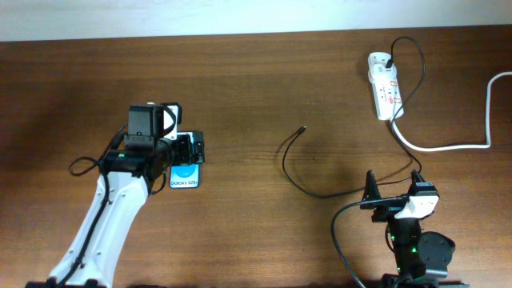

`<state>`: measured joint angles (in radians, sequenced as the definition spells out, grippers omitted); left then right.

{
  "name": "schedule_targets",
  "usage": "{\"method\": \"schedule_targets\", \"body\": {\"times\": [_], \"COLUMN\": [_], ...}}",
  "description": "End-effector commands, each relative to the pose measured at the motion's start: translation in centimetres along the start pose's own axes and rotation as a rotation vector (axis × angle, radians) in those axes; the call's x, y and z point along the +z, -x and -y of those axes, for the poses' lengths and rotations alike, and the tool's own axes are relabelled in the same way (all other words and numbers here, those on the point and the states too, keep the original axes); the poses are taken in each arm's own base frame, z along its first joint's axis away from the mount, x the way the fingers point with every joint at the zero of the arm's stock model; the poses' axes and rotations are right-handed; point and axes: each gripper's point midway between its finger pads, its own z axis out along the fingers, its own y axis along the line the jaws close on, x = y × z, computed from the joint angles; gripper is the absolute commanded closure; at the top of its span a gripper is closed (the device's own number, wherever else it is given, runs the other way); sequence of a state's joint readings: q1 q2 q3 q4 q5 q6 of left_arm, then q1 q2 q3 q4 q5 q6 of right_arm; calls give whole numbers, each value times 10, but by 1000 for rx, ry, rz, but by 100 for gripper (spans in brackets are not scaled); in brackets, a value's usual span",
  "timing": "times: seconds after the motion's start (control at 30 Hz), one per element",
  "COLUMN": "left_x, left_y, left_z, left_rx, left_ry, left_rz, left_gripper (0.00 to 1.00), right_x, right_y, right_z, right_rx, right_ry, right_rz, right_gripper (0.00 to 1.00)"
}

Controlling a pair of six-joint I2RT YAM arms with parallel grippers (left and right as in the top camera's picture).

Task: Plug charger to phone and switch on socket
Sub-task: 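Move the left gripper forward over the blue-screen phone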

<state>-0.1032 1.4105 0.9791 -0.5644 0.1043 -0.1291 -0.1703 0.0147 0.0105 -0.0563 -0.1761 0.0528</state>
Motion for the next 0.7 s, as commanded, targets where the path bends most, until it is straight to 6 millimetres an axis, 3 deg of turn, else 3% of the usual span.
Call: {"method": "schedule_targets", "body": {"times": [0.0, 0.43, 0.67], "left_x": [9, 33, 62], "left_y": [3, -11, -23], "left_z": [-9, -15, -19], "left_rx": [-20, -25, -30], "left_ry": [40, 61, 64], "left_rz": [-14, -89, -147], "left_gripper": [1, 1, 1], "right_x": [0, 0, 0], "right_y": [-2, -2, -3], "right_z": [1, 1, 1], "right_rx": [5, 5, 5], "right_ry": [-7, -7, -8], "right_rz": [-4, -4, -4], "right_gripper": [2, 2, 2]}}
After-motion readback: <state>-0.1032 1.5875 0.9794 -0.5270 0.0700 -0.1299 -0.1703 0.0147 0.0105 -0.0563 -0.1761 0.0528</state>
